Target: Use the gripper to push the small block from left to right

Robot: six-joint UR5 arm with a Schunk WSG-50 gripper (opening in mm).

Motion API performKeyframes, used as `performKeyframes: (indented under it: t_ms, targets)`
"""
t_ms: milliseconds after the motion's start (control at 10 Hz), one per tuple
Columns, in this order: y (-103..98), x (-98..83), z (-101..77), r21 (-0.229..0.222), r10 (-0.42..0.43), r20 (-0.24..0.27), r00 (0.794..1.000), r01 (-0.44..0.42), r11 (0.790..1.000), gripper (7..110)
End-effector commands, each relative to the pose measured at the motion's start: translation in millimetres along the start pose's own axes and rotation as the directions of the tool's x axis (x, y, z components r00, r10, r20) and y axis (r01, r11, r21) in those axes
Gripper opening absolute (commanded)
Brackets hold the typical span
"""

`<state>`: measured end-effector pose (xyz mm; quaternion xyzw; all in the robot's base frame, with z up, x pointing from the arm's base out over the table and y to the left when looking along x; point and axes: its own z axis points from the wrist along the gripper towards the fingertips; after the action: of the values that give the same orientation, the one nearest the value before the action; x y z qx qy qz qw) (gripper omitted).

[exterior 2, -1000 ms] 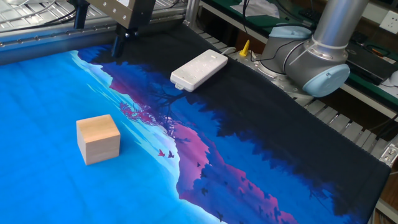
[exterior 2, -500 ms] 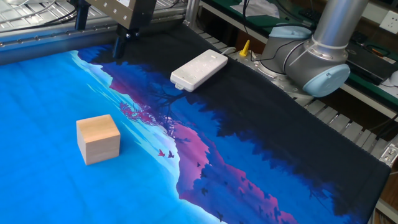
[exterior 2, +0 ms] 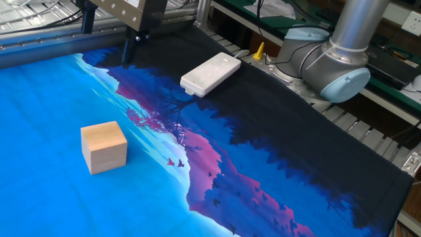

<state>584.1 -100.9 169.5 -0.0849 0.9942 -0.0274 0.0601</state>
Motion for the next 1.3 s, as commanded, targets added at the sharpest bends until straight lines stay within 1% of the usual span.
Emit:
performKeyframes:
  t_ms: [0, 100, 200, 300, 400, 600, 700, 800, 1000, 1100, 1200]
  targets:
    - [8.2, -3.0, -1.3, -0.036, 0.011, 0.012, 1.0, -0.011, 0.999, 7]
    - [11.5, -3.6, -1.5, -0.05, 0.015, 0.014, 1.0, -0.014, 0.999, 7]
    - [17.9, -2.8, -1.9, -0.075, 0.021, 0.01, 1.0, -0.02, 0.997, 7]
    - [15.7, 2.3, -1.7, -0.066, 0.024, -0.011, 1.0, -0.025, 0.998, 7]
    - [6.8, 4.6, -1.3, -0.03, 0.023, -0.019, 1.0, -0.024, 0.999, 7]
    - [6.1, 14.3, -1.7, -0.023, 0.09, -0.06, 0.994, -0.092, 0.996, 7]
    - [4.9, 16.0, -1.7, -0.016, 0.108, -0.066, 0.992, -0.109, 0.994, 7]
    - [7.6, 11.3, -1.6, -0.029, 0.1, -0.048, 0.994, -0.102, 0.994, 7]
    - [16.9, 9.3, -2.0, -0.067, 0.094, -0.044, 0.995, -0.097, 0.993, 7]
    - [15.0, 2.4, 5.1, -0.076, 0.073, -0.042, 0.996, -0.076, 0.994, 7]
    - [14.2, -4.5, 14.2, -0.094, 0.056, -0.031, 0.998, -0.058, 0.994, 7]
